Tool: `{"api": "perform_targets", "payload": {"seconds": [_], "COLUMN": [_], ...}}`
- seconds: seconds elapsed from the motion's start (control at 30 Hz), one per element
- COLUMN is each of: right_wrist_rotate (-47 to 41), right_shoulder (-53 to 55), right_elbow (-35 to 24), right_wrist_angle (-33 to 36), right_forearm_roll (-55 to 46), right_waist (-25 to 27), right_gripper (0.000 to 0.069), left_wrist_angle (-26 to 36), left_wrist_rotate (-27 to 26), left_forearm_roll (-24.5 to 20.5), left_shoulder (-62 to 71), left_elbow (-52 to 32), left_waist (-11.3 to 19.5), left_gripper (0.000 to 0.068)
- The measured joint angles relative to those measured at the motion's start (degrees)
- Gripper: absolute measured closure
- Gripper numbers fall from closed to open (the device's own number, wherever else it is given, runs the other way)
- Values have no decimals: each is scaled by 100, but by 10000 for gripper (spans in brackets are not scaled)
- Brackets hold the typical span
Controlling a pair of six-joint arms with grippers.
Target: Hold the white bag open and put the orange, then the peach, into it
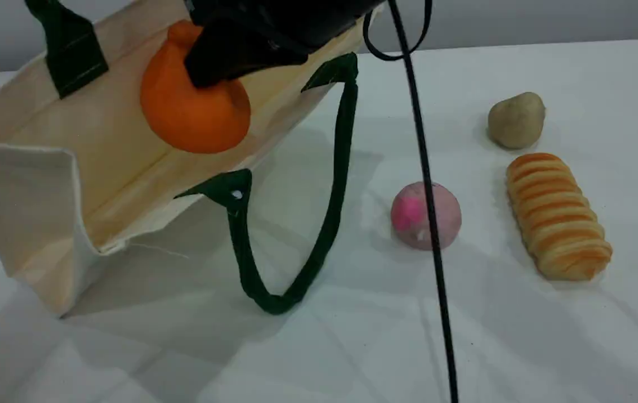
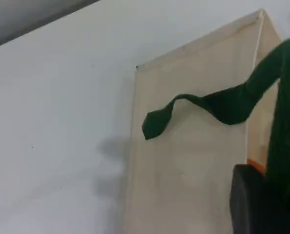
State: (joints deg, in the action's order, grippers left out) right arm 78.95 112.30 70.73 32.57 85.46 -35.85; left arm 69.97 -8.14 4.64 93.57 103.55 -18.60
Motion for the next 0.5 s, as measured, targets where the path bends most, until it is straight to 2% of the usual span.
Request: {"api": "perform_targets", "payload": {"seconds": [0.1, 0.27, 0.33, 0.4, 0.5], "right_wrist_rotate": [174, 173, 173, 85, -435], "right_shoulder": [-6, -108, -221, -384, -642], "right_elbow": [0, 0, 0, 0, 0], "right_wrist_angle": [28, 220, 214, 138, 66], "right_forearm_roll": [65, 44, -152, -430, -1099], "right_waist": [0, -21, -14, 74, 318], "right_gripper": [531, 219, 129, 86, 91], "left_wrist_angle": [0, 0, 0, -6, -6], "left_wrist_rotate": [0, 0, 0, 0, 0], "left_forearm_roll": [0, 0, 4, 4, 4], "left_shoulder": [0, 0, 0, 0, 0], "left_elbow": [0, 0, 0, 0, 0], "left_waist": [0, 0, 0, 0, 0], "left_gripper": [617, 617, 617, 617, 617]}}
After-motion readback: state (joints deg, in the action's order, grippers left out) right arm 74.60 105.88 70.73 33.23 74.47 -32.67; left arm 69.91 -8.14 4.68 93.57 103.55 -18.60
